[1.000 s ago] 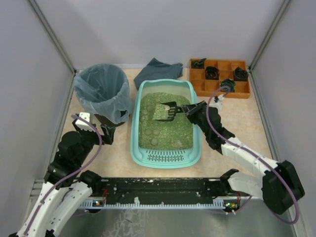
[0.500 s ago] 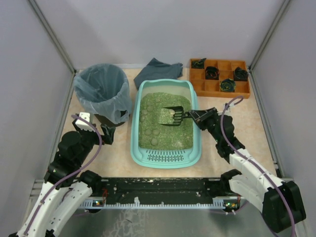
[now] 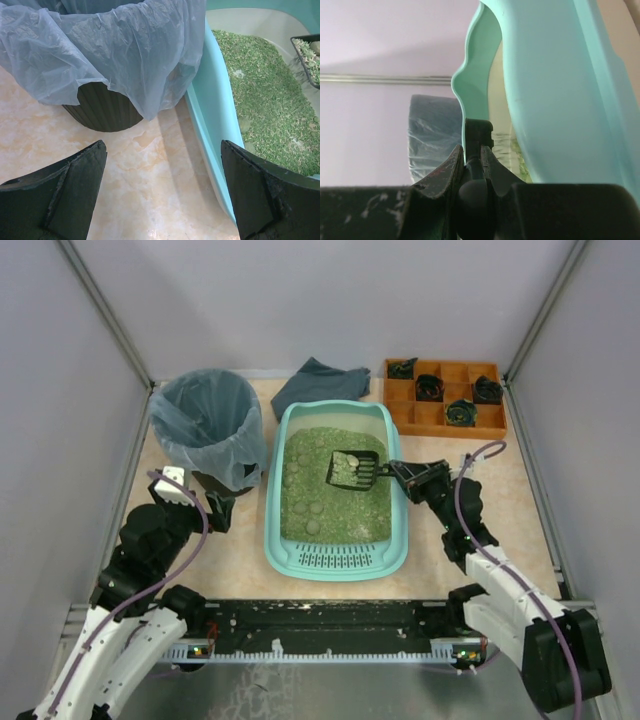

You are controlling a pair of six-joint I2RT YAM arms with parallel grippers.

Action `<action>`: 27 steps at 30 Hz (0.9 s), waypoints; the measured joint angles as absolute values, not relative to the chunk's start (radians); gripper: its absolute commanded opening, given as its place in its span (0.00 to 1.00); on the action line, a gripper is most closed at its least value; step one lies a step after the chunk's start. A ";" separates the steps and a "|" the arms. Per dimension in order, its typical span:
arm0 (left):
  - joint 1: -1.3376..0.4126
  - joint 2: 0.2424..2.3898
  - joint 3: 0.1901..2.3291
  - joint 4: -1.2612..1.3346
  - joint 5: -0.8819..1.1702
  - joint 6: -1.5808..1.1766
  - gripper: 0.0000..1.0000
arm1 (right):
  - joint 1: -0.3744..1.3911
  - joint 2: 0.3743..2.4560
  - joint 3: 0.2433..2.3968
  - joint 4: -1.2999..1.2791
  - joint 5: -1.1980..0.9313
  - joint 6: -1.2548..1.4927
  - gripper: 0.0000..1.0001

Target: Clean the litter box

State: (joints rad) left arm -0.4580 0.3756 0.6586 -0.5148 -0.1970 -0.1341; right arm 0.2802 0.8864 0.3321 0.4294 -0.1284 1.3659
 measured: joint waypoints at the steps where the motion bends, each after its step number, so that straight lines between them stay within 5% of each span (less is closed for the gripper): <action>1: -0.458 0.376 0.659 -0.515 -0.197 -0.134 1.00 | 0.275 0.886 0.326 0.443 -0.130 1.375 0.00; 27: -0.458 0.368 0.659 -0.512 -0.192 -0.134 1.00 | 0.270 0.962 0.347 0.554 -0.232 1.401 0.00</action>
